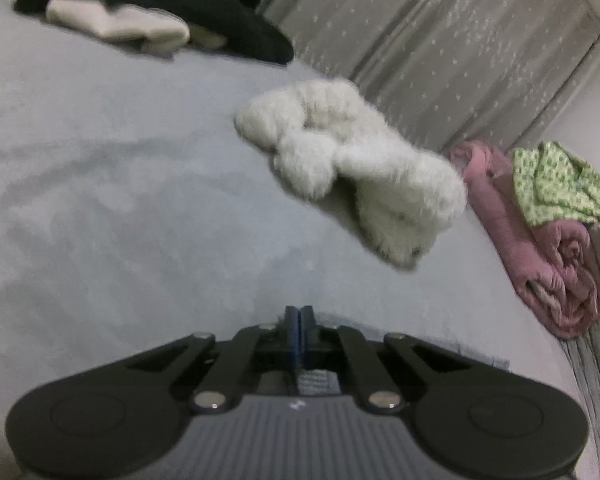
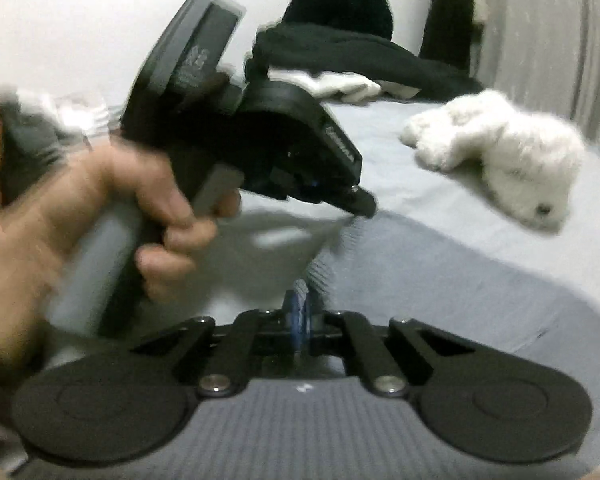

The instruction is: Fold clothes

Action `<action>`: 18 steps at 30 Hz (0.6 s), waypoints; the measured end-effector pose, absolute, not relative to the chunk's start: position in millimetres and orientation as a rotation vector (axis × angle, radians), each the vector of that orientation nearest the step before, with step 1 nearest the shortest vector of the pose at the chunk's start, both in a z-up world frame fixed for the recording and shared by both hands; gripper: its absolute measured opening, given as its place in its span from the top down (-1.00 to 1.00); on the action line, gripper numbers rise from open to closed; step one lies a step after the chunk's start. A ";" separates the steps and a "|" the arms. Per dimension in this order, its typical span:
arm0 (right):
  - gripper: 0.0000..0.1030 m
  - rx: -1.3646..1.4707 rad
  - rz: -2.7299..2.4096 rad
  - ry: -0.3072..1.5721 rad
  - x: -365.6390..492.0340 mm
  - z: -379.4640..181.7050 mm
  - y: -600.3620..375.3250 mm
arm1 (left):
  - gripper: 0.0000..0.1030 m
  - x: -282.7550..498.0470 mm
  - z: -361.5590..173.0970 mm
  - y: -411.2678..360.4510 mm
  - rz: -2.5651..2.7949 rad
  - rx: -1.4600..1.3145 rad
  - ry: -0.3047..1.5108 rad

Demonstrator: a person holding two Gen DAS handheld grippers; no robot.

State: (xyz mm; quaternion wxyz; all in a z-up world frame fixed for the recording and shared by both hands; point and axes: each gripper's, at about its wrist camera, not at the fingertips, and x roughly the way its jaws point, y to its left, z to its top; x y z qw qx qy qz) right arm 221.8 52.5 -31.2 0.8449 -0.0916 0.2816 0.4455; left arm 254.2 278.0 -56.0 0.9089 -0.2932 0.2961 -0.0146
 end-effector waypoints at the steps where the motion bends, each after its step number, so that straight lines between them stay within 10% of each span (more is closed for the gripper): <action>1: 0.95 -0.147 0.967 0.599 223.1 -28.5 50.1 | 0.99 251.7 -53.5 280.5 -0.034 -0.619 0.591; 10: 0.71 -0.127 0.968 0.666 229.2 -44.2 68.2 | 0.96 258.2 -58.6 275.2 0.070 -0.539 0.645; 14: 0.27 -0.141 0.906 0.641 222.1 -31.3 60.3 | 0.34 248.1 -42.1 275.2 0.123 -0.485 0.586; 18: 0.14 -0.144 0.793 0.612 216.6 -21.2 37.3 | 0.25 238.8 -23.0 263.7 0.050 -0.449 0.507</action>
